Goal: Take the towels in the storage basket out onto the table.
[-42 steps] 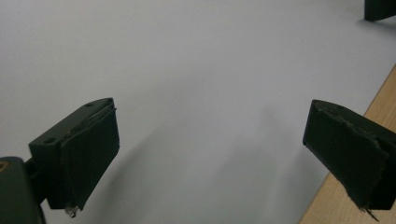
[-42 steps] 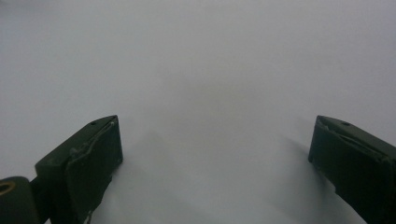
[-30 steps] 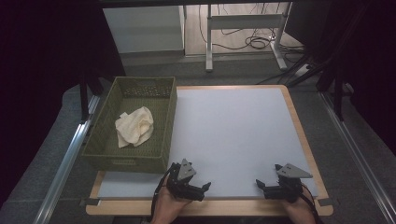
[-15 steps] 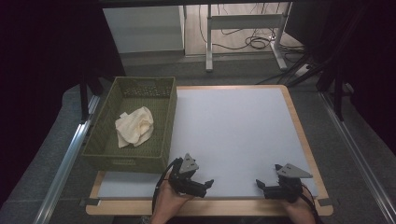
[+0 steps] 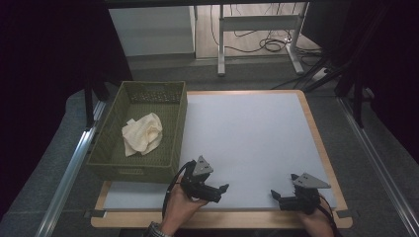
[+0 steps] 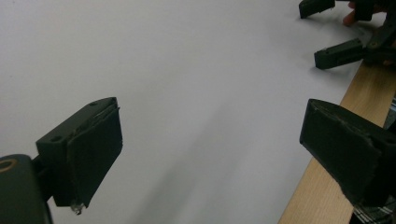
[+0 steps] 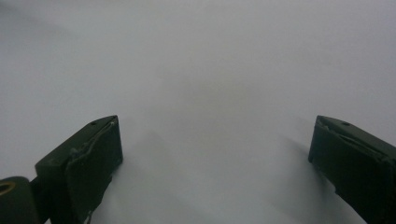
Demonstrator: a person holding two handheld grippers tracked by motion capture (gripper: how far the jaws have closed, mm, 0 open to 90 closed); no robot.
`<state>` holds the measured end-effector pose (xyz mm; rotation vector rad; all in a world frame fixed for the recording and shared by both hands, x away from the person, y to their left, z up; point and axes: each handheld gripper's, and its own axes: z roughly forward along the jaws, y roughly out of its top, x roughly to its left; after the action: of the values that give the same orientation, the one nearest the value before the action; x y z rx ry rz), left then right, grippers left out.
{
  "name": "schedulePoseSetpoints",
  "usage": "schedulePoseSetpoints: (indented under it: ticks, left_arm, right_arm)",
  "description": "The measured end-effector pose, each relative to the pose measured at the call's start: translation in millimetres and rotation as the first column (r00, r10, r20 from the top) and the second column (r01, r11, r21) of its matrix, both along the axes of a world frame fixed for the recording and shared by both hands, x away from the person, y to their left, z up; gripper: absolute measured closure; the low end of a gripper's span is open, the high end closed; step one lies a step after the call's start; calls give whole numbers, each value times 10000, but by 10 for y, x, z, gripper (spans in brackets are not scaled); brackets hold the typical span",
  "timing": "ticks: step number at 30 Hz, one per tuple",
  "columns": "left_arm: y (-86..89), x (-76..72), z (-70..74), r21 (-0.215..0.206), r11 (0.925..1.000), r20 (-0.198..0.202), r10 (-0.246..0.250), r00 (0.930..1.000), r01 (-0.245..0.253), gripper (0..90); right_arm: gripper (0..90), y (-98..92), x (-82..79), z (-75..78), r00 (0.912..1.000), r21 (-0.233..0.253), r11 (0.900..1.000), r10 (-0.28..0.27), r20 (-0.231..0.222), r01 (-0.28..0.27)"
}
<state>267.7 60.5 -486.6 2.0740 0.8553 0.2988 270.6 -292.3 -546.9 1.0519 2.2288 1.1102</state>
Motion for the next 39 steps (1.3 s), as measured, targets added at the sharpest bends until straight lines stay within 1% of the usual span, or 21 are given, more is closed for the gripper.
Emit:
schedulePoseSetpoints:
  ticks: [2,6,8,14,17,18,19,20,22,25,26,27,28,29,30,32,34,35,36,37,39]
  left_arm:
    - [-8,16,27,-99,9999,-3,-34,10000,34,58]
    - [-27,40,67,-30,9999,-21,-100,9999,100,50]
    - [-32,68,111,63,9999,-11,-126,9999,126,46]
    - [-11,134,228,140,9997,21,-212,9998,212,36]
    - [-14,167,295,348,9989,43,-326,9995,325,33]
    - [-14,167,295,348,9989,43,-326,9995,325,32]
    - [-19,186,345,487,9982,82,-365,9993,361,30]
    - [-19,186,345,487,9982,82,-365,9993,361,30]
    - [-17,216,433,667,9969,78,-429,9990,423,29]
    - [-4,269,513,772,9961,24,-436,9990,433,26]
    - [-4,269,513,772,9961,24,-436,9990,433,25]
    - [14,314,557,827,9958,-25,-404,9992,405,24]
    - [14,314,557,827,9958,-25,-404,9992,405,24]
    - [37,358,600,903,9952,-16,-371,9993,371,24]
    - [37,358,600,903,9952,-16,-371,9993,371,24]
    - [74,423,658,1013,9943,-18,-333,9994,333,23]
    - [88,448,672,1053,9939,-61,-306,9995,311,23]
    - [123,504,690,1054,9940,-159,-269,9995,284,22]
    - [123,504,690,1054,9940,-159,-269,9995,284,23]
    - [168,561,701,1106,9936,-233,-199,9995,224,23]
    - [199,593,705,1102,9938,-261,-111,9996,139,23]
  right_arm:
    - [28,0,1,-1,10000,10,10000,14,2,-14]
    - [28,0,1,-1,10000,15,10000,11,0,-11]
    - [28,0,1,-1,10000,24,10000,4,0,-4]
    - [28,2,0,0,10000,50,10000,1,-18,-1]
    - [28,0,3,-1,10000,29,10000,16,26,-16]
    - [28,0,3,-1,10000,29,10000,16,26,-16]
    - [28,2,2,-3,10000,51,10000,8,23,-8]
    - [28,2,2,-3,10000,51,10000,8,23,-8]
    - [28,2,2,-2,10000,55,10000,0,14,0]
    - [28,-1,2,-1,10000,18,10000,21,14,-21]
    - [28,-1,2,-1,10000,18,10000,21,14,-21]
    - [28,0,3,-3,10000,31,10000,22,35,-22]
    - [28,0,3,-3,10000,30,10000,21,36,-21]
    - [28,0,3,-3,10000,32,10000,22,34,-22]
    - [28,0,4,-3,10000,31,10000,24,36,-24]
    - [28,0,4,-3,10000,31,10000,20,34,-20]
    - [28,0,4,-3,10000,31,10000,23,35,-24]
    - [28,0,4,-3,10000,31,10000,21,36,-21]
    - [28,0,4,-3,10000,31,10000,21,36,-21]
    - [28,0,4,-3,10000,31,10000,21,35,-21]
    - [28,0,3,-3,10000,32,10000,20,33,-21]
